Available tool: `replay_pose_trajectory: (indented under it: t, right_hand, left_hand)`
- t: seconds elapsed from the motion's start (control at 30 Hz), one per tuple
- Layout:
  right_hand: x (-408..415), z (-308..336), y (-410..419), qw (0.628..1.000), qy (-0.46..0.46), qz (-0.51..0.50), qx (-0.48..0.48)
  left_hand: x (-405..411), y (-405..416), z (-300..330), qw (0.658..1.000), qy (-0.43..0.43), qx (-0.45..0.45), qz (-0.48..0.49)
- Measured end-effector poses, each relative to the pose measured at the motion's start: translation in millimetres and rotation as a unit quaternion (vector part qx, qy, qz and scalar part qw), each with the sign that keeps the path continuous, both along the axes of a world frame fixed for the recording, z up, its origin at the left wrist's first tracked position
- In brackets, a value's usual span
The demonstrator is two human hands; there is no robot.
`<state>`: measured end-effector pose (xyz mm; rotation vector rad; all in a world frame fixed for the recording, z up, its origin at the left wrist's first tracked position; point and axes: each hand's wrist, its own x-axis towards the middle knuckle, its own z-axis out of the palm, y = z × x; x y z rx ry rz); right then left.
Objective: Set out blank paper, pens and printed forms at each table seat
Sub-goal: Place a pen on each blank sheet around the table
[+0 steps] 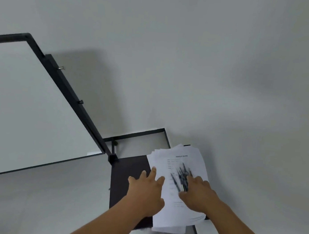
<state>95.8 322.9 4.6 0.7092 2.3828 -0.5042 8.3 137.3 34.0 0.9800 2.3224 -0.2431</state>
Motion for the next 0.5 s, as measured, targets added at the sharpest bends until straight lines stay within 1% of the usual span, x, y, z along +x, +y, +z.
replay_pose_trajectory:
  t: [0.17,0.3,0.5]
  right_hand:
    - [-13,-39,1,1.000,-0.003,-0.030,0.001]
    - [-23,-52,3,0.997,0.023,-0.070,0.028]
    - [-38,-76,3,0.994,0.031,-0.091,0.044]
  left_hand:
    - [4,8,-30,0.999,-0.031,-0.020,0.014]
    - [3,13,-45,0.999,-0.041,-0.023,0.022]
    - [-8,24,-70,0.997,-0.063,-0.033,0.019]
